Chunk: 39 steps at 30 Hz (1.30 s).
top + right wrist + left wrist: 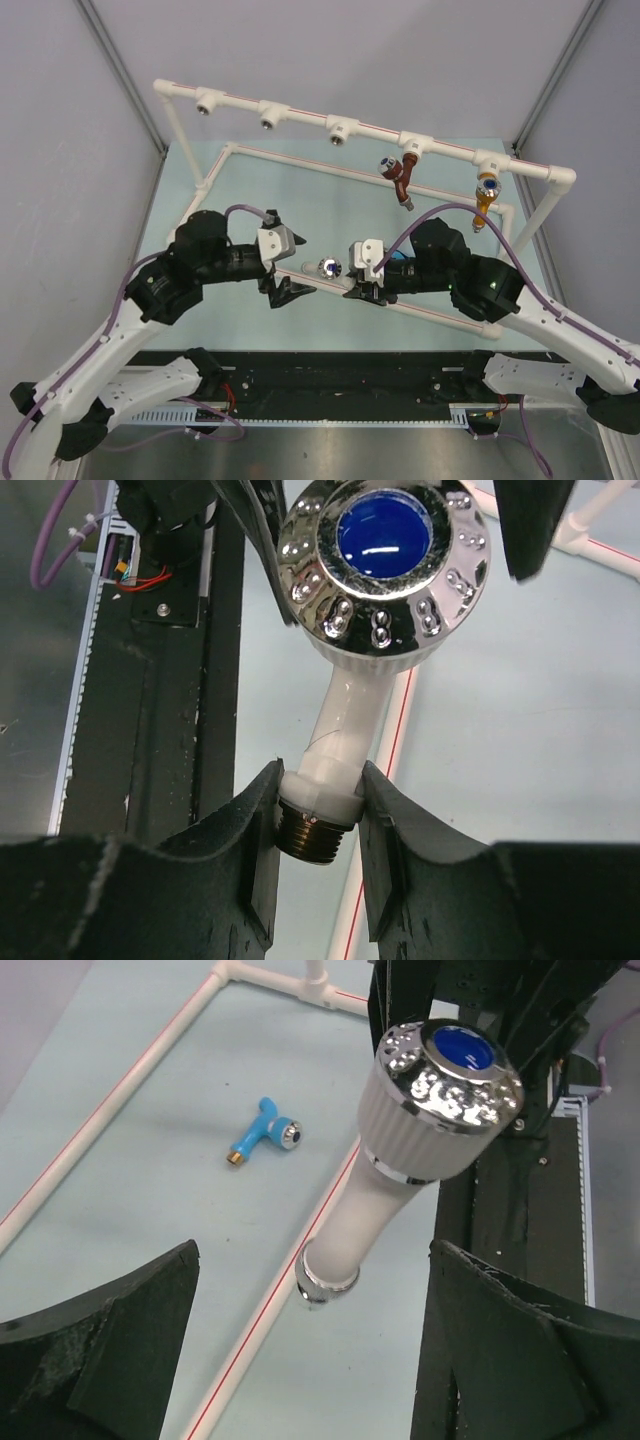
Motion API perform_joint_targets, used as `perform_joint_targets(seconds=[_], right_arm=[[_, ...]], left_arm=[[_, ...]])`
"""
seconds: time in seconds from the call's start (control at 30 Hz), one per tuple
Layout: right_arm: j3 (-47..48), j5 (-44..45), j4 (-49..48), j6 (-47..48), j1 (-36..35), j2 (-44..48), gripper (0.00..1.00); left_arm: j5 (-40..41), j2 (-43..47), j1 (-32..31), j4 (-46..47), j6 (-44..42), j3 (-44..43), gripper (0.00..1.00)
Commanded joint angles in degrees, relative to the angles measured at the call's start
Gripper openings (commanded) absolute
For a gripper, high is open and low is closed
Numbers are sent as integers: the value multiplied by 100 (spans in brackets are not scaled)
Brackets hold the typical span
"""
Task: Install the water faucets
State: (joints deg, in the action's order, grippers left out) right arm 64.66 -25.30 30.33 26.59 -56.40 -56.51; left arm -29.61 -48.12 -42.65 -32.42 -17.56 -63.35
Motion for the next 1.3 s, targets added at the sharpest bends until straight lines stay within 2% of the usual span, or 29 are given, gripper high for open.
perform_joint_targets(seconds=[0.0, 0.23, 0.47, 0.73, 1.17, 1.27], right_arm=[[187, -212, 44, 241, -81, 26, 0], [187, -177, 61, 312, -108, -44, 0], [187, -247, 44, 329, -117, -88, 0], [187, -344, -44, 294, -125, -71, 0], [187, -546, -150, 198, -152, -141, 0], [187, -573, -167, 180, -152, -158, 0]], left_arm=[[-853, -267, 29, -36, -793, -265, 99], [-1433, -611, 12, -27, -644, -353, 90], [-1811, -576, 20, 262, -441, -248, 81], [-1926, -585, 20, 430, -318, -134, 66], [-2155, -769, 20, 430, -274, -107, 57], [-2216, -761, 11, 430, -274, -98, 52]])
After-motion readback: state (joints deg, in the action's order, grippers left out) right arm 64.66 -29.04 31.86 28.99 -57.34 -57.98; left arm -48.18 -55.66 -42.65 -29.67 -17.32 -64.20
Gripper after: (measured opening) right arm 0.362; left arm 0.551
